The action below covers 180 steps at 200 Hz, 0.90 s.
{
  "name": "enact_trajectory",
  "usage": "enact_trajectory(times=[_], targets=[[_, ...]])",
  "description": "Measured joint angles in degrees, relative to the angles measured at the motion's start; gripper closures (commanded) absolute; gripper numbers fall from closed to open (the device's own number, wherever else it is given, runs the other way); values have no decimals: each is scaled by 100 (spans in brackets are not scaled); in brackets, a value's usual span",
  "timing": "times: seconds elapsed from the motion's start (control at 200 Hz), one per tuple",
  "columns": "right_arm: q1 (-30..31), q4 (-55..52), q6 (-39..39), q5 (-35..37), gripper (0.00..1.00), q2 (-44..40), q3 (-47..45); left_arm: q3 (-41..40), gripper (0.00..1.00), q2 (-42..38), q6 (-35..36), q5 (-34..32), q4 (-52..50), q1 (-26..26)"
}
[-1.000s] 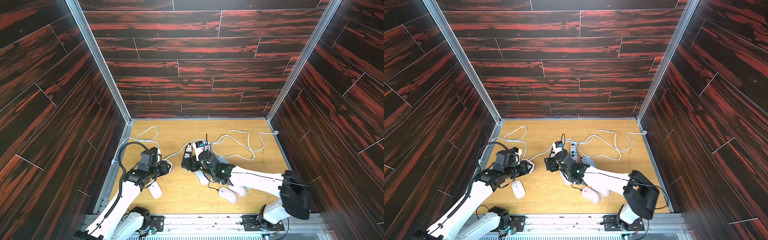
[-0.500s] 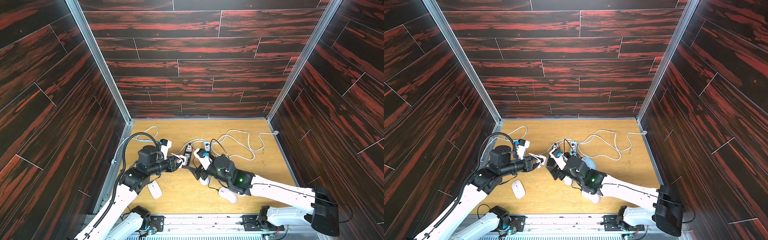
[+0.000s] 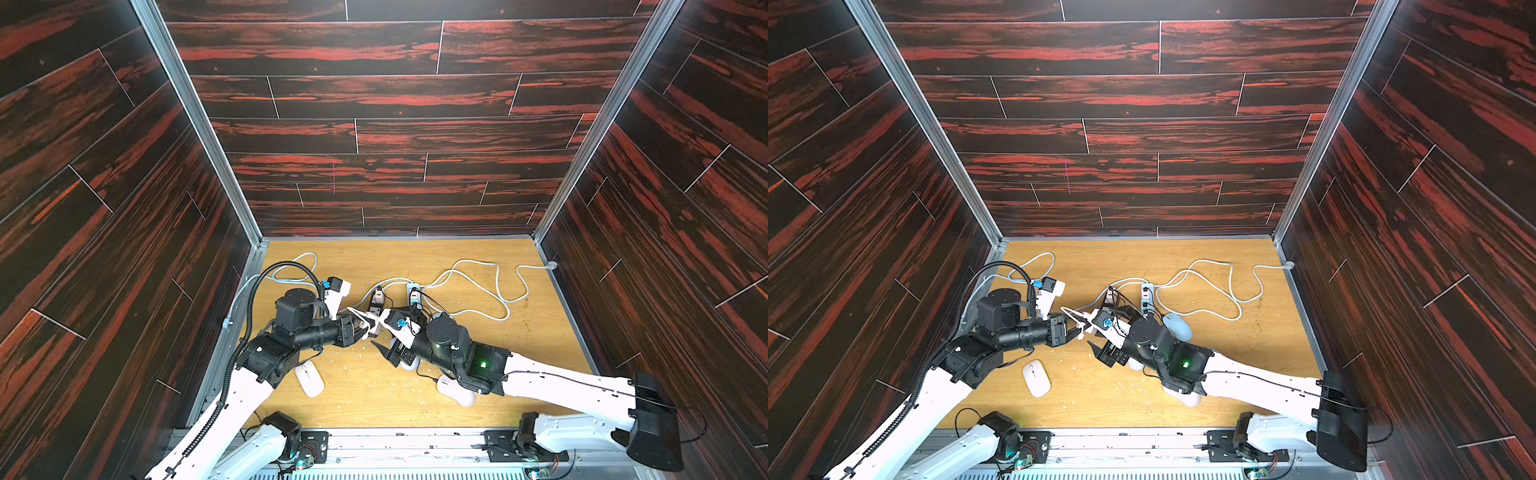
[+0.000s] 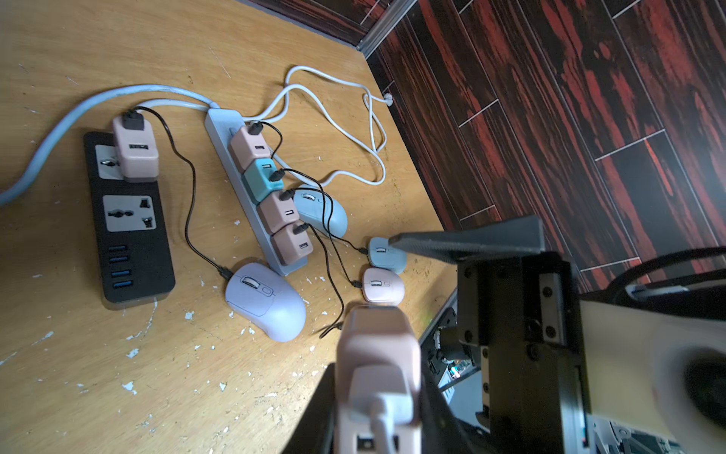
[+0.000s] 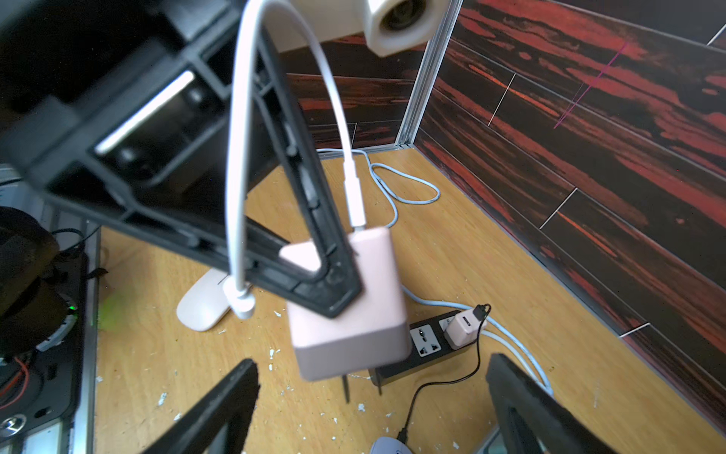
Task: Unplug the wireless mouse
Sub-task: Remove the power cord from the plug.
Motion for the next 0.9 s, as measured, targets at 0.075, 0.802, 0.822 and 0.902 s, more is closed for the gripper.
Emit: enact_trajectory(times=[0.075,0.802,0.822,0.902], targets=[[0,-11,-70,13,6,-2,90,4,100,-22,26,59,0,-7],[11,-68,-219,-186,40,372,470,76,100,-7,68,262,4,-85],[11,-72,-249,-192,42,372,472,79,100,-7,68,262,4,-85],[22,-105,-205,-254,49,372,481,79,100,-7,87,264,9,-90]])
